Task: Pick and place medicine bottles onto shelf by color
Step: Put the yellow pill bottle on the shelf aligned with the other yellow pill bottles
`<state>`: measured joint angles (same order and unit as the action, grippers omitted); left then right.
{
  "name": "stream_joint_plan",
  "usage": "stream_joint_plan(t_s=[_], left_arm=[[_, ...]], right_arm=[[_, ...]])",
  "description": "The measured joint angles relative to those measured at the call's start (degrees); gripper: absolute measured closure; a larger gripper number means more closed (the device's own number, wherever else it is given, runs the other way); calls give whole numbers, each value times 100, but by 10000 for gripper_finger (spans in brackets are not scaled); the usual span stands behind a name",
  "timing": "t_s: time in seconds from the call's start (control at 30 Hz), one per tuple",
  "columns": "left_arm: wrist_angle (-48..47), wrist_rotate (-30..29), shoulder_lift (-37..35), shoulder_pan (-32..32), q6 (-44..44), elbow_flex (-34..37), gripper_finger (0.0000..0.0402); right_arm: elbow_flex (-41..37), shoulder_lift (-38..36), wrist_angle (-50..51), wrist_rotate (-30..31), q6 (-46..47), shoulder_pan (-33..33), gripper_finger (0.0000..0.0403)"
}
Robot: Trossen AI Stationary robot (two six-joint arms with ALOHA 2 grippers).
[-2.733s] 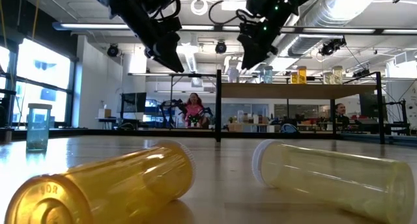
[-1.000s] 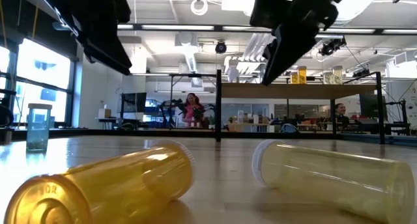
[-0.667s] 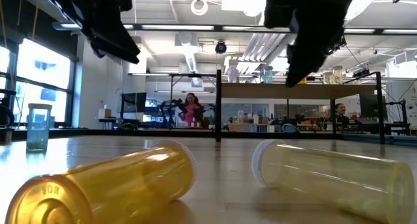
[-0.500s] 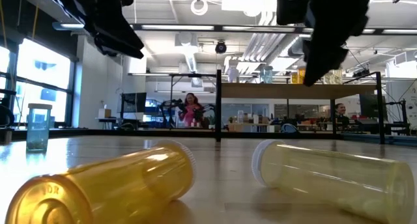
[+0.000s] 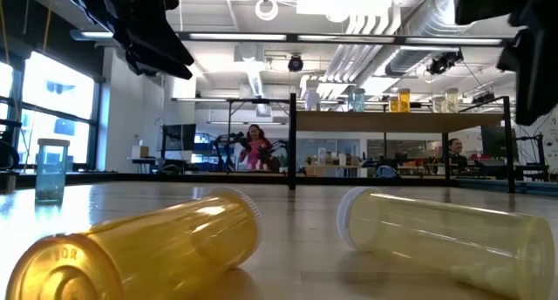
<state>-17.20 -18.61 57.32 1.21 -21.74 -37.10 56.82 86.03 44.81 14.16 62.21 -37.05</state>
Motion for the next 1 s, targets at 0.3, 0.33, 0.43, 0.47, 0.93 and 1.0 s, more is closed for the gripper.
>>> stream_joint_plan(t_s=[0.3,0.33,0.43,0.47,0.93,1.0], left_arm=[[98,0,197,0,-180,-3,200],[126,-2,223,0,-206,-4,200],[180,-2,292,0,-229,-4,200],[246,-2,328,0,-227,-4,200],[419,8,397,2,-216,-4,200],[417,39,397,2,-212,-4,200]], right_arm=[[0,1,-1562,181,-139,-256,249],[0,1,-1756,161,-260,-247,249],[0,1,-2185,-129,-535,-155,249],[0,1,-2278,-217,-576,-112,249],[1237,631,-2068,-471,-1354,146,249],[1504,848,-1728,-461,-1259,173,249]])
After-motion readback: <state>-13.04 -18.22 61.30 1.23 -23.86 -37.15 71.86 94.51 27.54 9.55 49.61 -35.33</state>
